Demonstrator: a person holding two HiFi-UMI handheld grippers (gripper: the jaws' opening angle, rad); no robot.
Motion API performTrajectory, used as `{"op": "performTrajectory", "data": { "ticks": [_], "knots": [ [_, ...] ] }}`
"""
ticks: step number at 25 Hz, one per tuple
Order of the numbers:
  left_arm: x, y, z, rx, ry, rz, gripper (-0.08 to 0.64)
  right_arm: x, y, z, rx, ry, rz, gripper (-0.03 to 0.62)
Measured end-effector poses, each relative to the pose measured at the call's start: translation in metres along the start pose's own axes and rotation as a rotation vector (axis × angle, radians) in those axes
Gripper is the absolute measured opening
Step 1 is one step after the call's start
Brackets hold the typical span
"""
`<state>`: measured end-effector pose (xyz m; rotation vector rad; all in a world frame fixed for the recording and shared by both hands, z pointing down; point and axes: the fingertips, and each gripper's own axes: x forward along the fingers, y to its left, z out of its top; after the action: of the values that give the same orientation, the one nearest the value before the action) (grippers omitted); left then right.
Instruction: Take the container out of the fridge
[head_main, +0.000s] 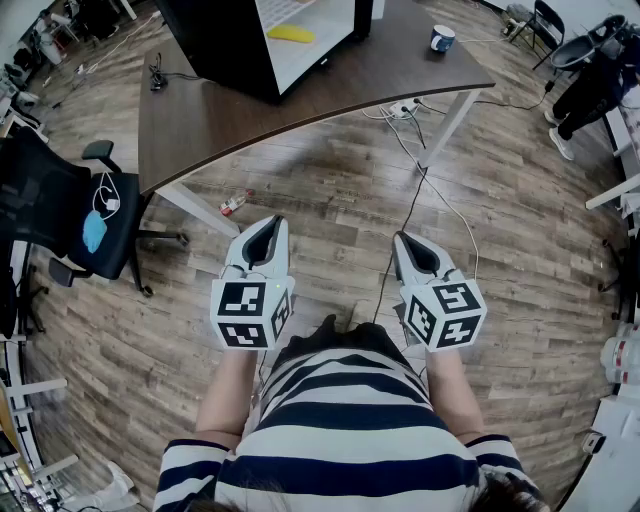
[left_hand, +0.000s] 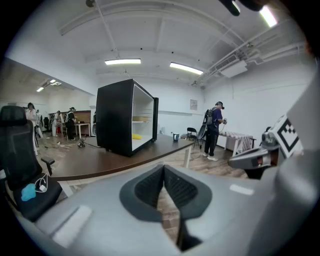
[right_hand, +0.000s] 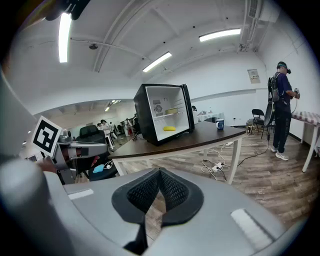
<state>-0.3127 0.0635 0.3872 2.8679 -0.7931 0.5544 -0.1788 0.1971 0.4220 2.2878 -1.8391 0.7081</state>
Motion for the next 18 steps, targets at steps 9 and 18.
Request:
{"op": "performTrajectory", "data": {
  "ticks": [9,18],
  "knots": [
    [0.026,-0.012,0.005,-0.004,-0.011,-0.038,0.000,0.014,-0.022,0.003,0.025,-0.003,0.016,-0.006],
    [0.064,-0.033,0.005,0.015,0.021,-0.011,0.000,0.027,-0.059,0.007,0.026,0.011,0.068,-0.006]
  ]
}}
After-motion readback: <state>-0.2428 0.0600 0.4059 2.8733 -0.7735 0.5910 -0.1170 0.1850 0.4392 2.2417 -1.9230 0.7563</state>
